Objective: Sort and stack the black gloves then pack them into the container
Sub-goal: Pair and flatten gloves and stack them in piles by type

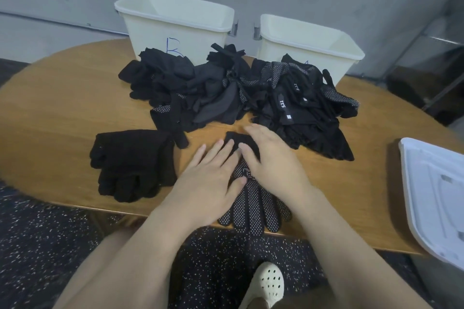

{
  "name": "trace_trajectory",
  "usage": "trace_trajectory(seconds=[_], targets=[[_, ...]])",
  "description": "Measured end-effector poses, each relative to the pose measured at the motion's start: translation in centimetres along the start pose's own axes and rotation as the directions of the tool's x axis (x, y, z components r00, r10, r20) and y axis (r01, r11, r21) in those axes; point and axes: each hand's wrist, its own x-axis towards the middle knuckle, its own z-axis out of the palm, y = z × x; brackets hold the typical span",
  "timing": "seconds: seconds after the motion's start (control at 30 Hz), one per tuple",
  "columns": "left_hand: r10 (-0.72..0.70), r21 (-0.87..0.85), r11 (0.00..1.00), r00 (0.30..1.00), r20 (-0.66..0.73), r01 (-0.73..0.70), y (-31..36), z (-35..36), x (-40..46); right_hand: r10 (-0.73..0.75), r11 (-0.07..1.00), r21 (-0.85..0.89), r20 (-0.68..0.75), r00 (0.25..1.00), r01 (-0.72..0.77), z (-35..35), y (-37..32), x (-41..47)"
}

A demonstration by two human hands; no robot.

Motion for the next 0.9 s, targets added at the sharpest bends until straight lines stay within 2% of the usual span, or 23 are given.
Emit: trace_trajectory(seconds=[0.13, 0.2, 0.33, 0.43, 0.67, 0.77, 0.9], targets=[[-0.01, -0.031, 0.999, 1.0, 0.004, 0.011, -0.3, -0.3, 0.2, -0.188, 0.98, -0.081, -0.055, 0.981, 0.184, -0.2, -0.4, 4.8], [-0.017, -0.039, 0.999, 1.0, 0.001, 0.017, -0.4, -0.3, 0.2, -0.259, 0.96, -0.109, -0.013, 0.966, 0.256, 0.1, -1.0, 7.2], [-0.022, -0.045, 0.999, 1.0, -0.003, 0.022, -0.5, -0.2, 0.3, -0.327, 0.892, -0.288, 0.121, 0.937, 0.349, 1.0, -1.7, 10.5], [-0.014, -0.051, 0.999, 1.0, -0.022, 0.013, -0.5, -0.2, 0.1, -0.361, 0.861, -0.357, 0.07, 0.93, 0.361, 0.8, -1.7, 11.5], [-0.01, -0.074, 0.997, 0.999, -0.042, 0.006, -0.5, -0.2, 0.1, -0.375, 0.884, -0.3, 0.0, 0.927, 0.358, -1.7, -1.2, 12.3], [-0.01, -0.077, 0.997, 0.999, -0.041, 0.007, -0.5, -0.3, 0.0, -0.328, 0.939, -0.138, -0.083, 0.941, 0.315, -3.4, -2.0, 12.2], [-0.016, -0.085, 0.996, 0.999, -0.04, 0.013, -0.5, -0.5, -0.1, -0.185, 0.977, 0.063, -0.22, 0.958, 0.203, -6.5, -3.4, 12.2]])
